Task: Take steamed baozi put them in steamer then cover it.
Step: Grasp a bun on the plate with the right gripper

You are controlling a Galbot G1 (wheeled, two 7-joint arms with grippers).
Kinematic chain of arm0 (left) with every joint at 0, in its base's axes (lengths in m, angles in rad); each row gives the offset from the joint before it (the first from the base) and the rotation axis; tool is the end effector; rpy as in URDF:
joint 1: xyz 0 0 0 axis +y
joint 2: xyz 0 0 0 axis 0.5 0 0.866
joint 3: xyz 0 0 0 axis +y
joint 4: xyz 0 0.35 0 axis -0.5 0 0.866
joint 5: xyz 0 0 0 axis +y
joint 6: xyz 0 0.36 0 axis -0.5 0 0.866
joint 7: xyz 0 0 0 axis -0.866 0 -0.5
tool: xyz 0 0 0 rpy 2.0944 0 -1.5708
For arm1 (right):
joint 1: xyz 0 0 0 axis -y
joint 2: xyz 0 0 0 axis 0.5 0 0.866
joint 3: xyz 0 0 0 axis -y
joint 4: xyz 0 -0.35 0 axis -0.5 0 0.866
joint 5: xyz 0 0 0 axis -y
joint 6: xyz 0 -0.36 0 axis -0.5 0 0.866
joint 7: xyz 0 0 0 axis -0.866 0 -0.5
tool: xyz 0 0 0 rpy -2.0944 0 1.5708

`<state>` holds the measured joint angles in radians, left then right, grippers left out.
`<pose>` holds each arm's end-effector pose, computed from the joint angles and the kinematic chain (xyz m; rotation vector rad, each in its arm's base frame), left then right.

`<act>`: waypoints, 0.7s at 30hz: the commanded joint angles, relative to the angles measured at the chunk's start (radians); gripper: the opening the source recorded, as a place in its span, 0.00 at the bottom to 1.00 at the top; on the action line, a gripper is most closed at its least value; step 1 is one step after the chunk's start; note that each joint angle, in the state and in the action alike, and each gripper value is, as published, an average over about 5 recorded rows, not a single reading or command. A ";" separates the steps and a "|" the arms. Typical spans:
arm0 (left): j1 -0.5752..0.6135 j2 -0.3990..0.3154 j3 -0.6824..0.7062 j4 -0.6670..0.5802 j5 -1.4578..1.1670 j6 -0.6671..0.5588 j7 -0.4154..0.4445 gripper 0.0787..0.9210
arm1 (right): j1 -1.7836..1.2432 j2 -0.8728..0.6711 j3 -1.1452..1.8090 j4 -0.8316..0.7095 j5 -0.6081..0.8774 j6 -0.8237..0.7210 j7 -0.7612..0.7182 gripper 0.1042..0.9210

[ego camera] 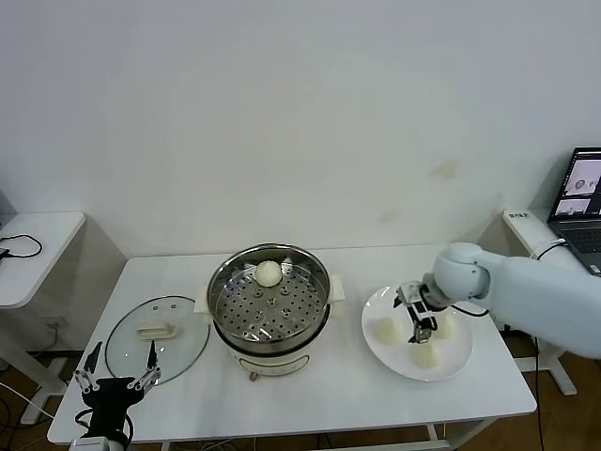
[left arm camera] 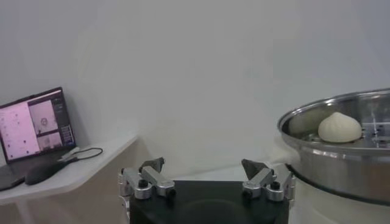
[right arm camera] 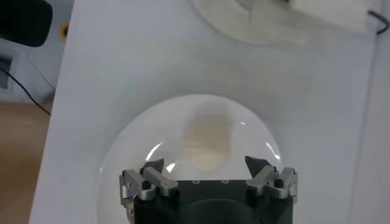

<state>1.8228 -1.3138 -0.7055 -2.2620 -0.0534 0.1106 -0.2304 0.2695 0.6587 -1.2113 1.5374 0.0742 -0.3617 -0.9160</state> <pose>0.1221 0.0792 -0.2651 0.3102 -2.9566 -0.4166 0.4714 -0.0690 -0.1832 1.3477 -1.3253 1.5070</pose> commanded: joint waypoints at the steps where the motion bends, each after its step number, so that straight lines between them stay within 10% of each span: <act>1: 0.001 0.001 -0.005 0.001 -0.001 0.005 0.001 0.88 | -0.188 0.106 0.123 -0.174 -0.067 0.009 0.004 0.88; 21: 0.000 -0.008 -0.013 0.007 0.005 0.003 0.000 0.88 | -0.225 0.196 0.169 -0.287 -0.107 0.011 0.019 0.78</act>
<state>1.8225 -1.3226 -0.7187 -2.2558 -0.0496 0.1132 -0.2301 0.0733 0.8154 -1.0719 1.3090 -0.0167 -0.3515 -0.9009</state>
